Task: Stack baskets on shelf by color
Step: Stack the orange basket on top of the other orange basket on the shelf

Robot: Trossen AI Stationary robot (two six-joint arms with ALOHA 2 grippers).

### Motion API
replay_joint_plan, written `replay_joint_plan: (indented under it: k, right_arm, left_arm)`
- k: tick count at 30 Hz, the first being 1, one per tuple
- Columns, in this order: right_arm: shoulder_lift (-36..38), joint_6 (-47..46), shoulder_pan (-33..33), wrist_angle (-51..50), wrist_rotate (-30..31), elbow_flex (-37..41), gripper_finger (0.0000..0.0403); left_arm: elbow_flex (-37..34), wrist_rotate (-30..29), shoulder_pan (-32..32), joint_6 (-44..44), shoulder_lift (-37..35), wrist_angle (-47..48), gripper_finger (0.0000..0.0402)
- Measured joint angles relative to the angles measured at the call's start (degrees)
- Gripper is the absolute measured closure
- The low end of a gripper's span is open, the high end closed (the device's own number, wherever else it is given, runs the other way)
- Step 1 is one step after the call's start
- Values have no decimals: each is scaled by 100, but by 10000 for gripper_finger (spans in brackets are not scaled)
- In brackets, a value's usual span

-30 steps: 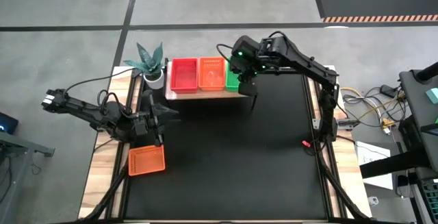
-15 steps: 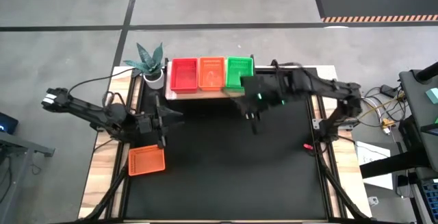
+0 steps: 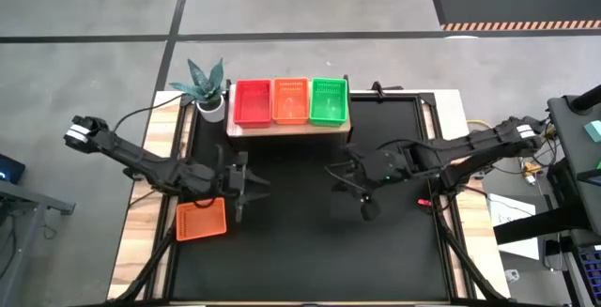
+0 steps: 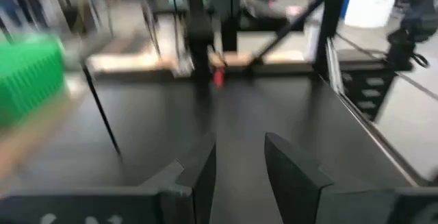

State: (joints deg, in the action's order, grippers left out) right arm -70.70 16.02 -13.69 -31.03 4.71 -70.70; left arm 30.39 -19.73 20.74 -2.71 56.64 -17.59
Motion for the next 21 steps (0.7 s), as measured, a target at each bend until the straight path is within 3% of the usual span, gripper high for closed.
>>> replay_joint_plan:
  k: [5,11,17,21]
  right_arm:
    - [427,171,-79,1586,-15,1225,394]
    - [787,267,-69,2335,-5,1929,394]
    - [968,252,-69,2580,-11,2206,394]
    - [930,199,-69,2572,-12,2243,394]
  left_arm:
    - [346,11,358,-2048,272,1616,292]
    - [1242,86,773,-4851,958,4541,292]
    - [2432,899,918,-7332,1974,7527,292]
    - [2976,1454,948,-8249,2557,8686,292]
